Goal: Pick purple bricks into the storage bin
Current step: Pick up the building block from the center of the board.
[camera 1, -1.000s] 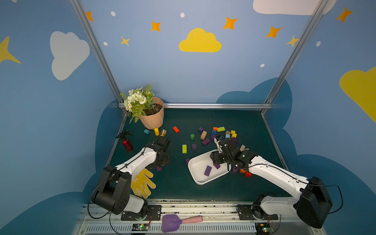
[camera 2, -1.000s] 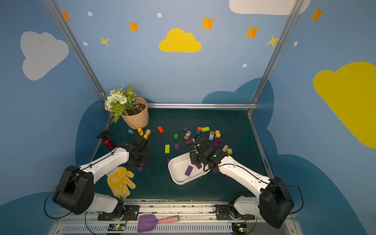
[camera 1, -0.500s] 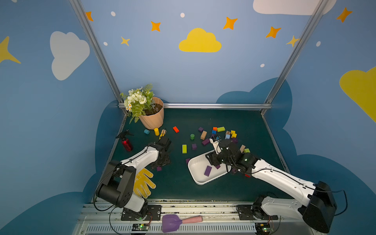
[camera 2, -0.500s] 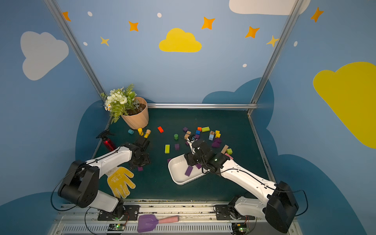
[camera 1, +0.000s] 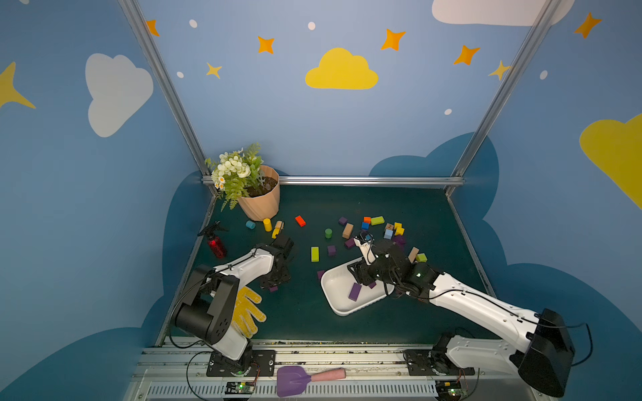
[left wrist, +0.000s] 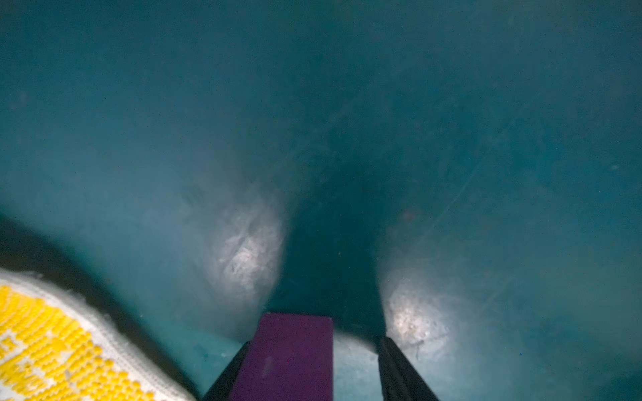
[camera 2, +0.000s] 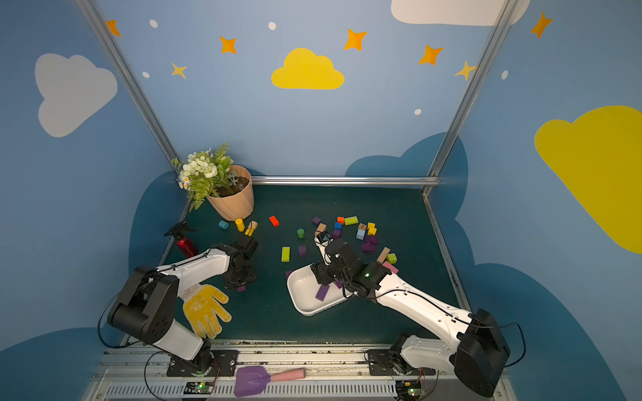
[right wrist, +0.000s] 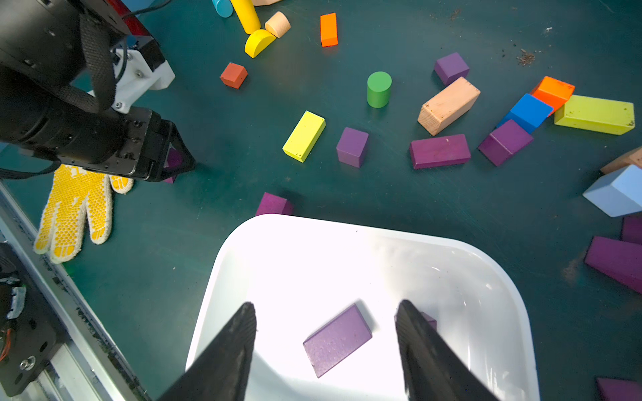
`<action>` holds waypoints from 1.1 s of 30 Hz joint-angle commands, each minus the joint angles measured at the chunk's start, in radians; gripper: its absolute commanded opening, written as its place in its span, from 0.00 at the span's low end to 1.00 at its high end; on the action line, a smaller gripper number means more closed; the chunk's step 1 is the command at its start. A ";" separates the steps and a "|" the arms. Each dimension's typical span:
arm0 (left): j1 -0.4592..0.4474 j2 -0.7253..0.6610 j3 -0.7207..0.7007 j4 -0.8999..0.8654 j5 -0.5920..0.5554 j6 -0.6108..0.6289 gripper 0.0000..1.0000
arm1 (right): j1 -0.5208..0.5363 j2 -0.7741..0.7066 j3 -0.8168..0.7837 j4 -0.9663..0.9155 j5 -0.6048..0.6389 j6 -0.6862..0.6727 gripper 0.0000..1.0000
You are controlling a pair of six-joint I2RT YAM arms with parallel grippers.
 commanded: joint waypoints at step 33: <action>0.009 -0.040 -0.040 0.073 0.059 -0.002 0.25 | 0.008 0.126 0.056 -0.036 0.096 0.090 0.66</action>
